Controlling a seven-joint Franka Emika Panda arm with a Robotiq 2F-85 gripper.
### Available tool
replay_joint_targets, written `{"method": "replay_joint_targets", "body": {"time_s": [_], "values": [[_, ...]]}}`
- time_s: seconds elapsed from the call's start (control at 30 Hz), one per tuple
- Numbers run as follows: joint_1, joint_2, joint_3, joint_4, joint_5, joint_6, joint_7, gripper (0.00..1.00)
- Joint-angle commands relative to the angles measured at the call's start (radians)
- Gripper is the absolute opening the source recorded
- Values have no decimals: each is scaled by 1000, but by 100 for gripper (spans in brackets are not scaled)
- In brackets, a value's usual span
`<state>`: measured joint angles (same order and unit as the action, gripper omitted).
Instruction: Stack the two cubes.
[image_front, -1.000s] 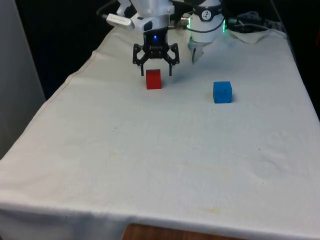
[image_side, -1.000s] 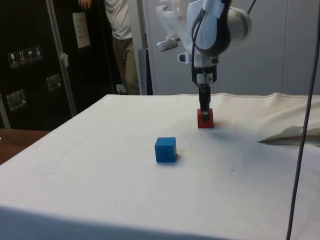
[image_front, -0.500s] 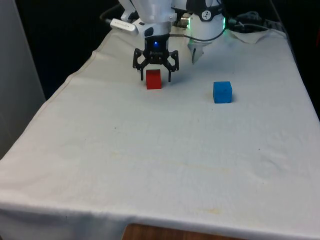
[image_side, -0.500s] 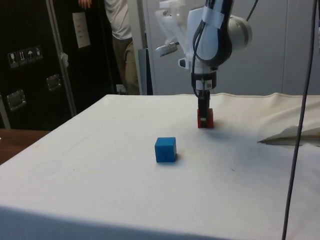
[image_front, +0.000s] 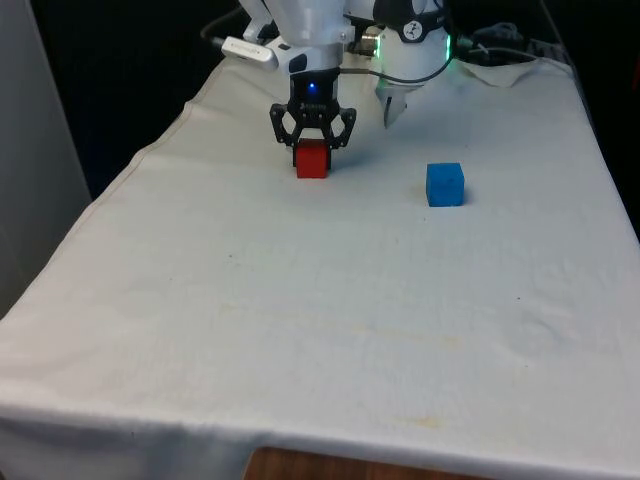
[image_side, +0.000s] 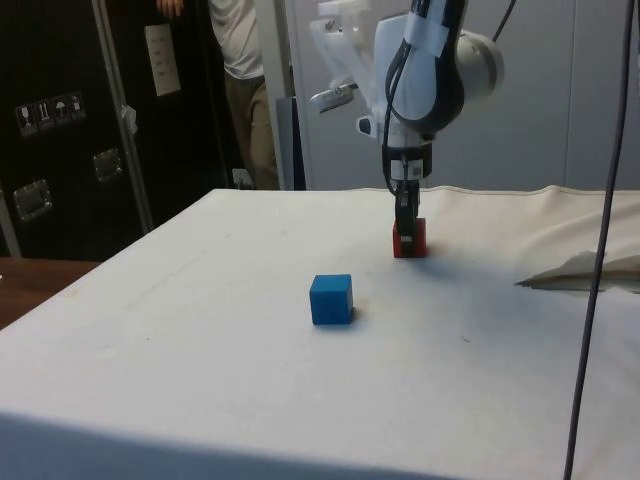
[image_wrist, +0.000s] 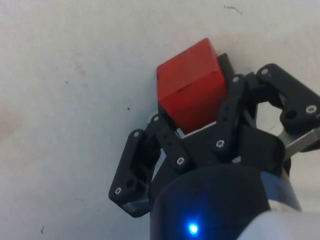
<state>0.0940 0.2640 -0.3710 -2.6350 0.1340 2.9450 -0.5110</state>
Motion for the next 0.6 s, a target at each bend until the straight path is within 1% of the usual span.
{"method": "replay_joint_targets", "body": {"time_s": [0.0,0.03,0.07,0.2,0.23,0.27,0.3,0.33,0.53,0.57], "values": [[0,0,0,0,0,0,1,0],[9,9,-9,-2,-7,17,12,0],[8,9,-9,-2,-7,16,12,0],[12,-19,-18,18,-17,-24,15,0],[12,-25,-19,22,-18,-32,16,0],[0,-21,0,19,0,-19,1,0],[11,-31,-20,25,-20,-40,16,0],[11,-43,-21,32,-23,-58,18,0],[8,-88,-17,52,-26,-111,23,0],[0,-100,-3,46,-2,-110,2,0]]}}
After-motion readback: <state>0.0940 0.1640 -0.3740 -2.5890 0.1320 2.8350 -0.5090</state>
